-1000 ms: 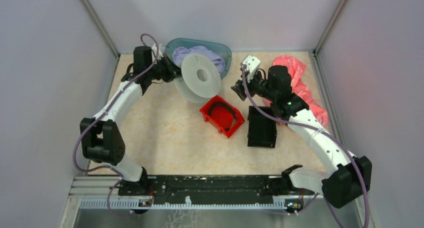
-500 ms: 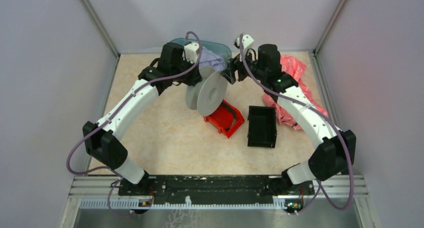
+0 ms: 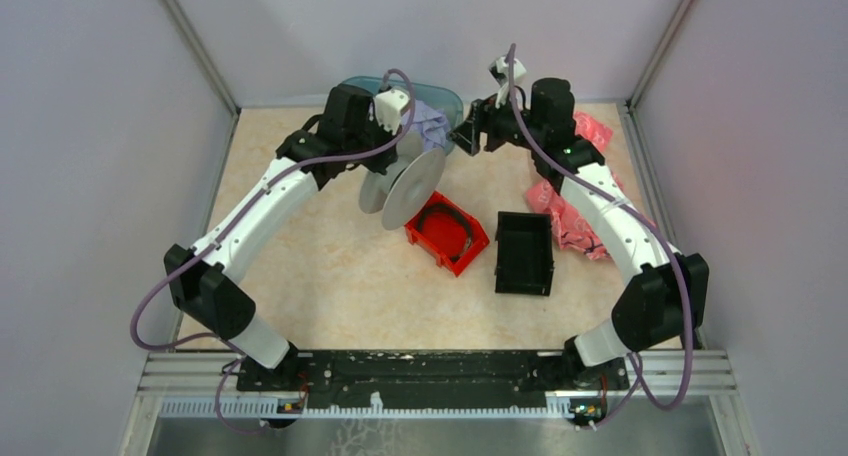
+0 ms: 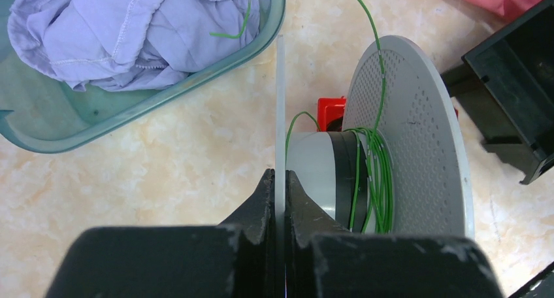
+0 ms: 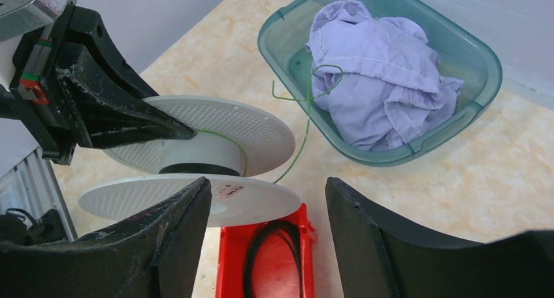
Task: Wrap the cables
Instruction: Wrap the cable around the cable reel.
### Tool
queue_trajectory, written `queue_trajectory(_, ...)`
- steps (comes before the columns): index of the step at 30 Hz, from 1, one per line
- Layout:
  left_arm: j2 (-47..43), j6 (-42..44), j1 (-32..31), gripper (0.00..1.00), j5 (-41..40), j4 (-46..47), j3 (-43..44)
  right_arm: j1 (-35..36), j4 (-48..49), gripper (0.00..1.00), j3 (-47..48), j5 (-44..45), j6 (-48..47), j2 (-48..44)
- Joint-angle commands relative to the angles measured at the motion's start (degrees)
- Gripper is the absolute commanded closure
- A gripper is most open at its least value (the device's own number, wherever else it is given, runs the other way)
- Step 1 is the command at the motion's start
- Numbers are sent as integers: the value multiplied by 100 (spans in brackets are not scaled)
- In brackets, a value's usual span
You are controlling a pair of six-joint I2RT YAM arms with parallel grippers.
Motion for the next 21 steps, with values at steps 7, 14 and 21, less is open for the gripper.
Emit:
queue_trajectory(7,-362,1536,-383,100,169,-264,30,12,15,36,554,-428,-1000,276)
queue_trajectory(14,-682,2391,-507,100,680,-582,-58,-117,511,36,318,-994,-720,532)
queue_trajectory(21,-985,2996,-525,100,1480,-804,-110,-615,1060,37,257,-2598,-328,884)
